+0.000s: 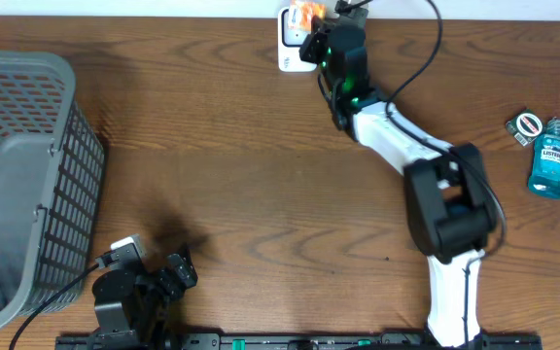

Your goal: Scan the item barcode

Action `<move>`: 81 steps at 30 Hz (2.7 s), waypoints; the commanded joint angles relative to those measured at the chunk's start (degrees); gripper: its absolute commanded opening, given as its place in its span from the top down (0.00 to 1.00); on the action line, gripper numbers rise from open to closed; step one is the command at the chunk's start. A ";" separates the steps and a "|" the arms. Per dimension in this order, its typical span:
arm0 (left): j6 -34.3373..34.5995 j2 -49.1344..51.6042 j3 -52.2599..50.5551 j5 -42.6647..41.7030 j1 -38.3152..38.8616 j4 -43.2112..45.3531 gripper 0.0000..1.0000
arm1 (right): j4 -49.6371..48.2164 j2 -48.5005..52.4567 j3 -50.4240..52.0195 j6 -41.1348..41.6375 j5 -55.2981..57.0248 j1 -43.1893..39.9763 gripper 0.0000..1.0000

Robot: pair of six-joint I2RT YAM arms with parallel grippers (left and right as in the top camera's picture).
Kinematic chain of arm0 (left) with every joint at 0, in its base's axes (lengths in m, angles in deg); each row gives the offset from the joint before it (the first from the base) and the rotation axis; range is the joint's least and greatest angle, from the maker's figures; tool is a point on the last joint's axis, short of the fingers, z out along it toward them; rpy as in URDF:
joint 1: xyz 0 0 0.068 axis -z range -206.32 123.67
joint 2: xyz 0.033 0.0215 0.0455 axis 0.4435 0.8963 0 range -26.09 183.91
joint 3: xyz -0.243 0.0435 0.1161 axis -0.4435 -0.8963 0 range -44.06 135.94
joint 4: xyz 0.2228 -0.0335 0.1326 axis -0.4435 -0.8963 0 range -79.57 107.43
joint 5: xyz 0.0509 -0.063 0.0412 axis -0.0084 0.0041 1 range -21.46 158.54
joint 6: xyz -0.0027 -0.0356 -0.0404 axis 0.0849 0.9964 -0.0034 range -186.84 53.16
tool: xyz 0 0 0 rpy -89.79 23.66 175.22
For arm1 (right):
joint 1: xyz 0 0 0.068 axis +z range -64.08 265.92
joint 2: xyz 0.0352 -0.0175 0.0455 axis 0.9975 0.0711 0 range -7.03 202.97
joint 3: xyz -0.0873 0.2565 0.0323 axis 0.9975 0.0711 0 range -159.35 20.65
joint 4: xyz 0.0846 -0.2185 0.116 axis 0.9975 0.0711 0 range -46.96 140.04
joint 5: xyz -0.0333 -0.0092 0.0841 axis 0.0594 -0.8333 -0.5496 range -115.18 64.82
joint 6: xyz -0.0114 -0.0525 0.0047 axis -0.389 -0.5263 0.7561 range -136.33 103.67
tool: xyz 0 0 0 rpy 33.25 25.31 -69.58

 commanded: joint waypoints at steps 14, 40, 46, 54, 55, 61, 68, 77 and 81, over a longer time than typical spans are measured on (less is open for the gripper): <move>-0.13 -0.15 -0.79 0.55 0.22 -1.86 0.02 | -27.04 16.70 -4.44 -11.78 2.16 -1.01 0.99; -0.13 -0.15 -0.79 0.55 0.22 -1.86 0.02 | 74.82 -20.37 -3.34 -13.51 41.62 -17.51 0.99; -0.13 -0.15 -0.79 0.55 0.22 -1.86 0.02 | 79.25 -18.10 5.01 -1.86 26.67 -32.87 0.99; -0.13 -0.15 -0.79 0.57 0.22 -1.86 0.02 | 64.37 -17.77 15.32 -3.76 11.85 -41.00 0.34; -0.13 -0.15 -0.79 0.55 0.22 -1.86 0.02 | 64.30 -17.97 14.71 -5.53 11.13 -41.00 0.07; -0.13 -0.15 -0.79 0.57 0.22 -1.86 0.02 | 69.99 -25.27 6.51 -8.41 1.07 -39.78 0.01; -0.13 -0.15 -0.79 0.55 0.22 -1.86 0.02 | 72.08 -47.01 4.35 -8.98 -14.58 -39.01 0.01; -0.13 -0.15 -0.79 0.57 0.22 -1.86 0.02 | 76.59 -67.93 4.35 -9.01 -14.62 -39.01 0.01; -0.13 -0.15 -0.79 0.55 0.22 -1.86 0.02 | 76.61 -72.63 4.35 -9.01 -14.62 -39.01 0.01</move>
